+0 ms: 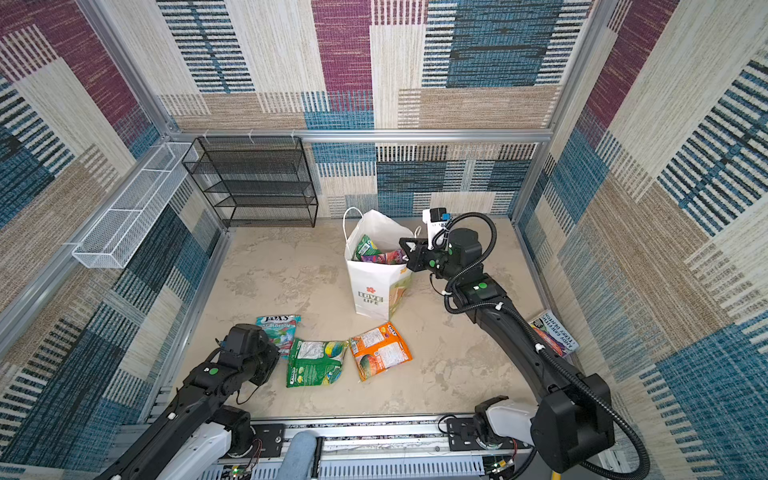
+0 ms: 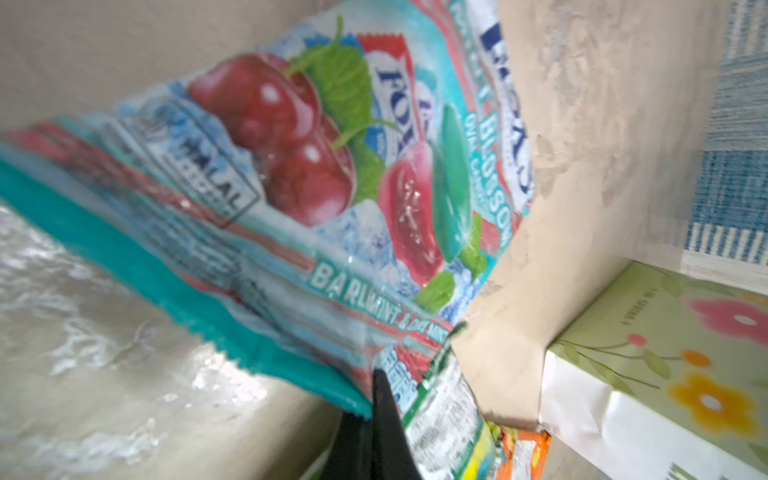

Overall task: Place the snacks into the paper bag
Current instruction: 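Grasp the teal Fox's mint blossom packet with the left gripper, then lift the teal packet with the left gripper toward the bag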

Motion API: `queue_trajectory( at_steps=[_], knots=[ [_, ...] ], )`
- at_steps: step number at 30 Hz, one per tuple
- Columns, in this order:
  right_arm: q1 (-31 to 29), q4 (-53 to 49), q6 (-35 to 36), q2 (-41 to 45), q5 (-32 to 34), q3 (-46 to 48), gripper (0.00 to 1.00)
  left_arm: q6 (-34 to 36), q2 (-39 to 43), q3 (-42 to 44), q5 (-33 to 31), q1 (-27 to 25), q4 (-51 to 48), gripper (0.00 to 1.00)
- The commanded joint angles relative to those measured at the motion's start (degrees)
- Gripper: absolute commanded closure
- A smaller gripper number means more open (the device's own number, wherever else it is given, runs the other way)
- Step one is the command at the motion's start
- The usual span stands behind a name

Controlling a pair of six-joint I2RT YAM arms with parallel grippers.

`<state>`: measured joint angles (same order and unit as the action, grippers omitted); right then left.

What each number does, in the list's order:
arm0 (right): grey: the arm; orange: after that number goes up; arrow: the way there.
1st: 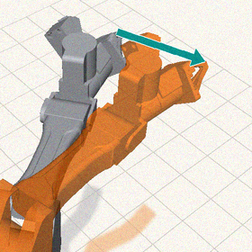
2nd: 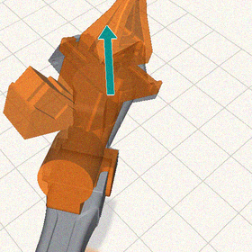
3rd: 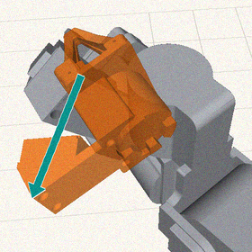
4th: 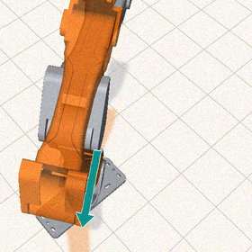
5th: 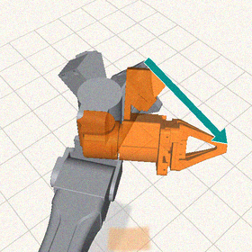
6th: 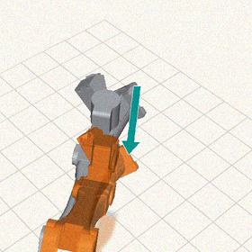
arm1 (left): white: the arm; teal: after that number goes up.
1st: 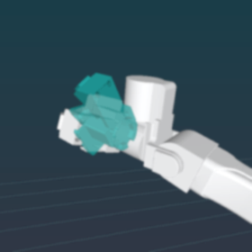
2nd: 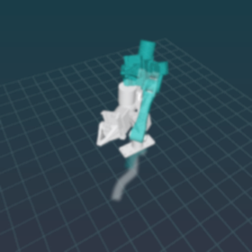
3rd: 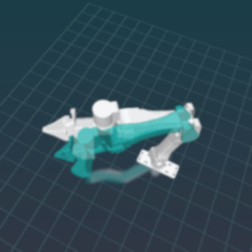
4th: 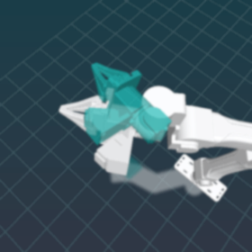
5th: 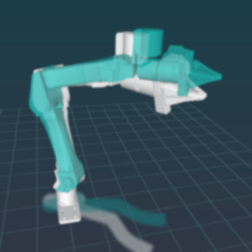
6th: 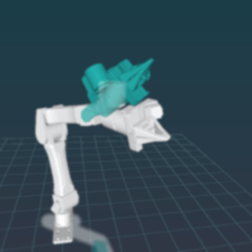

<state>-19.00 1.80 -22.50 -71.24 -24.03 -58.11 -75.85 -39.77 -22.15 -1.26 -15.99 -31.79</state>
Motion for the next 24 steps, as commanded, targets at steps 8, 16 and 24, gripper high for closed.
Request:
queue_trajectory(
  at_steps=[8, 16, 24],
  knots=[
    [-0.06, 1.37, -0.54, 0.09, -0.79, 0.01, 1.00, 13.88, 2.48, -12.88, 0.95, 0.23, -10.44, 1.00],
    [-0.07, 1.42, -0.50, -0.04, -1.10, -0.08, 1.00, 21.23, -1.81, -24.88, 2.93, 0.17, -13.99, 1.00],
    [0.02, 1.26, -0.61, 0.07, -1.09, -0.16, 1.00, 29.10, -11.16, -41.23, 8.89, 0.09, -16.59, 1.00]
  ],
)
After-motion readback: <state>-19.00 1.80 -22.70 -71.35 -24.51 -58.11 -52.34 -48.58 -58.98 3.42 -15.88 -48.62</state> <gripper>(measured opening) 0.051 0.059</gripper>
